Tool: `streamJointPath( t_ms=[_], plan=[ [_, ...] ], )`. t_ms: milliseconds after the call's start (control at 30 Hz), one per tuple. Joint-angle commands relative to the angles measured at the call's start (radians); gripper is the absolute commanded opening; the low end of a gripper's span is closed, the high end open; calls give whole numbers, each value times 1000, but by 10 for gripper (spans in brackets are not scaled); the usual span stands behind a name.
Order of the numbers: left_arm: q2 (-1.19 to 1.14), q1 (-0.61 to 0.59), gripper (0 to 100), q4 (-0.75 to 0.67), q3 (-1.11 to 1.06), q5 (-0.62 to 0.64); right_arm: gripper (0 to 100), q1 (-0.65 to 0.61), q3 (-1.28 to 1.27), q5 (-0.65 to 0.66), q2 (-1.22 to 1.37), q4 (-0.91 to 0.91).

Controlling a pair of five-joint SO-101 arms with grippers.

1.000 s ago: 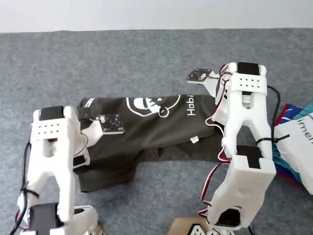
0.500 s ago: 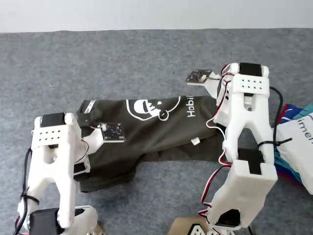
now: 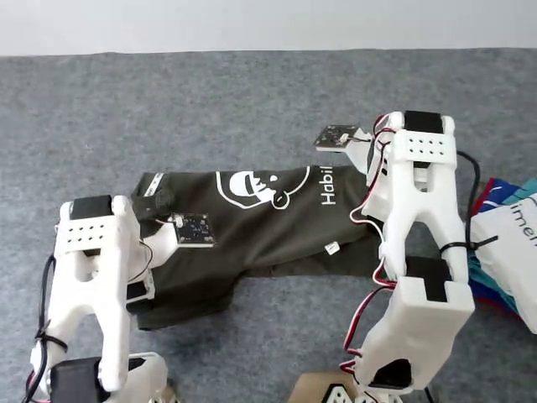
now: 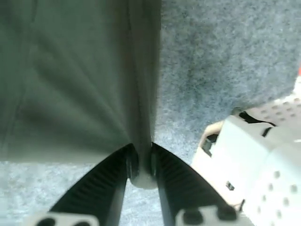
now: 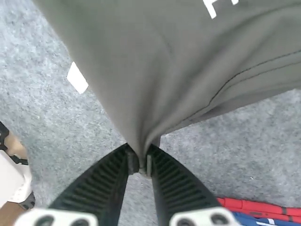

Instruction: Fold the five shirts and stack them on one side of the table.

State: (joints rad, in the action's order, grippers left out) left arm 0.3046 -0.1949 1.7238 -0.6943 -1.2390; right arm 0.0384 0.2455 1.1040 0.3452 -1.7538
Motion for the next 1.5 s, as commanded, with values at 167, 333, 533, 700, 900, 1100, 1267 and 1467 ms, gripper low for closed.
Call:
streamJointPath(
  t_ms=[167, 333, 533, 700, 900, 1100, 1267, 1467],
  plan=[
    [31, -8, 111, 28, -68, -46, 11, -25, -9, -17, -58, -41],
    [32, -8, 155, -15, -27, 51, 11, -25, -9, -17, -58, -41],
    [32, -8, 187, -91, 27, 124, 13, -25, -9, -17, -58, -41],
    [29, -8, 185, -178, 36, 170, 33, -25, -9, -17, -65, -42],
    [25, -9, 185, -198, 31, 173, 183, -21, -9, -54, -96, -42],
    [25, -9, 184, -261, -25, 172, 200, -25, -5, -55, -119, -41],
    [26, -9, 184, -353, -56, 190, 199, -25, -3, -60, -113, -12],
    [32, -9, 101, -494, -51, 384, 171, -39, -3, -61, -113, 48]
  ],
)
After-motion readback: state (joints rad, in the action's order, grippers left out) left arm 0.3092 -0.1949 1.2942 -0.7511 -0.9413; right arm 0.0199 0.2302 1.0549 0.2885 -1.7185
